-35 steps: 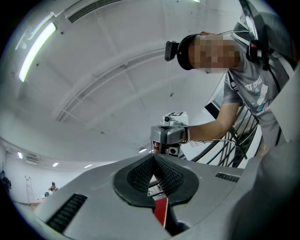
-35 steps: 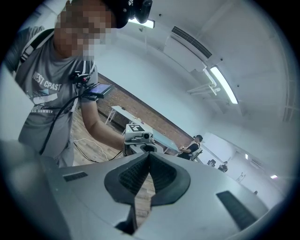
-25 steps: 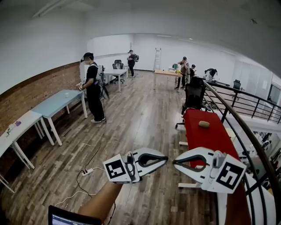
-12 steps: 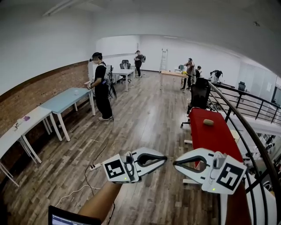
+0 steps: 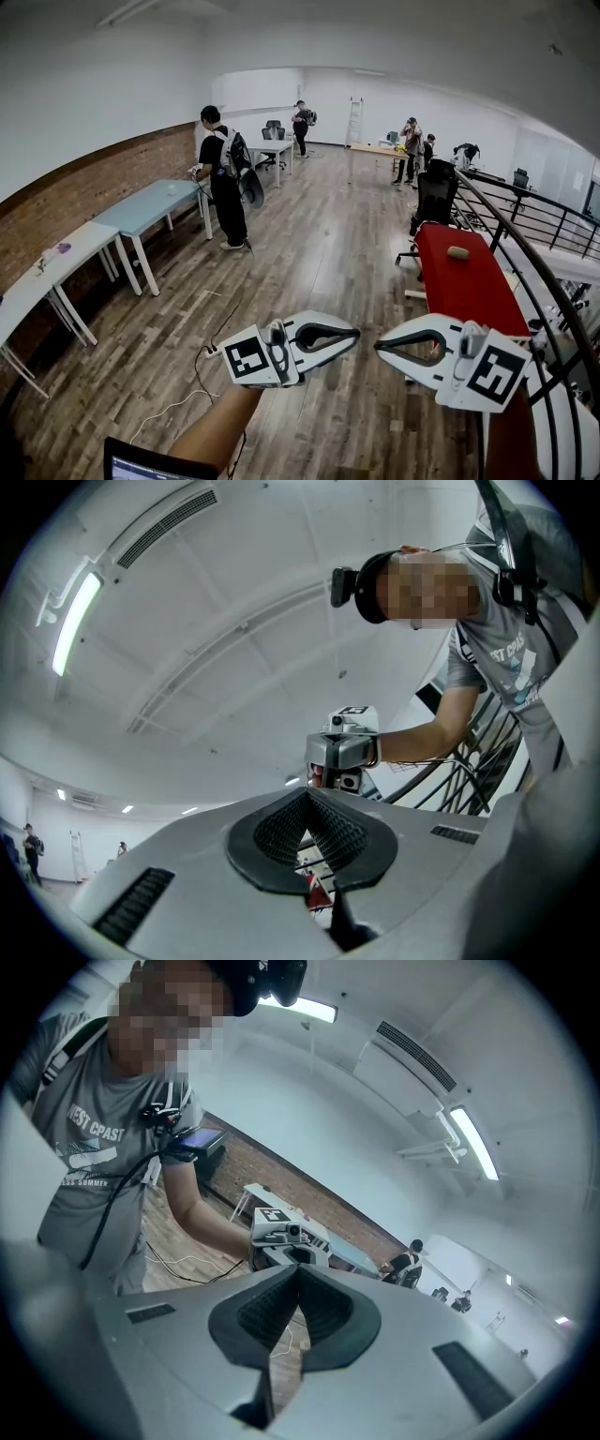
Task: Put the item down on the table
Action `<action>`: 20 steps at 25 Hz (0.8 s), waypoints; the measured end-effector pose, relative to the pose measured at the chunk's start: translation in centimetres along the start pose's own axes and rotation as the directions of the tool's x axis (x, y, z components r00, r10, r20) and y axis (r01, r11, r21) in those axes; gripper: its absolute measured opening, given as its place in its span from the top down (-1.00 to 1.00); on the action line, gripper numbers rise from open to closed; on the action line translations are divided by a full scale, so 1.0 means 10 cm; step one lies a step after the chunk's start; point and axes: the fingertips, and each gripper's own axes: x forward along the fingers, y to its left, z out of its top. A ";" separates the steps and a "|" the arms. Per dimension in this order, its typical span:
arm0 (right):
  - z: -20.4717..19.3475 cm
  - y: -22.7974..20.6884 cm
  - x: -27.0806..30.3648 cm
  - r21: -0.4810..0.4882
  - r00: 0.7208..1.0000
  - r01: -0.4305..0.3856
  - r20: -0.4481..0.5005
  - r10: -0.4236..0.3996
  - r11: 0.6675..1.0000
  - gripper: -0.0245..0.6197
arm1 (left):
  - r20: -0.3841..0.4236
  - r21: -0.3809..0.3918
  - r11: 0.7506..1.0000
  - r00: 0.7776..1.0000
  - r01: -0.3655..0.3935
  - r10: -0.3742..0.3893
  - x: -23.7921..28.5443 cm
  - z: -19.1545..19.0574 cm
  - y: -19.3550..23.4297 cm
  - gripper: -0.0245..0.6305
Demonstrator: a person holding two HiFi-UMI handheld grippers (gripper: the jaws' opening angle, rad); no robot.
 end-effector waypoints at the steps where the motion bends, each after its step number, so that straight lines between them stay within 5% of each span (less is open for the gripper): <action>1: 0.04 0.03 0.11 0.002 1.000 0.003 -0.009 -0.003 1.000 0.91 | 0.004 -0.001 1.000 1.000 0.005 -0.005 -0.12 0.02 0.00 0.92; 20: 1.31 0.87 1.21 -0.029 0.999 0.046 -0.025 -0.046 0.999 0.91 | 0.032 0.008 0.999 0.999 0.041 -0.041 -1.61 0.82 -0.47 0.92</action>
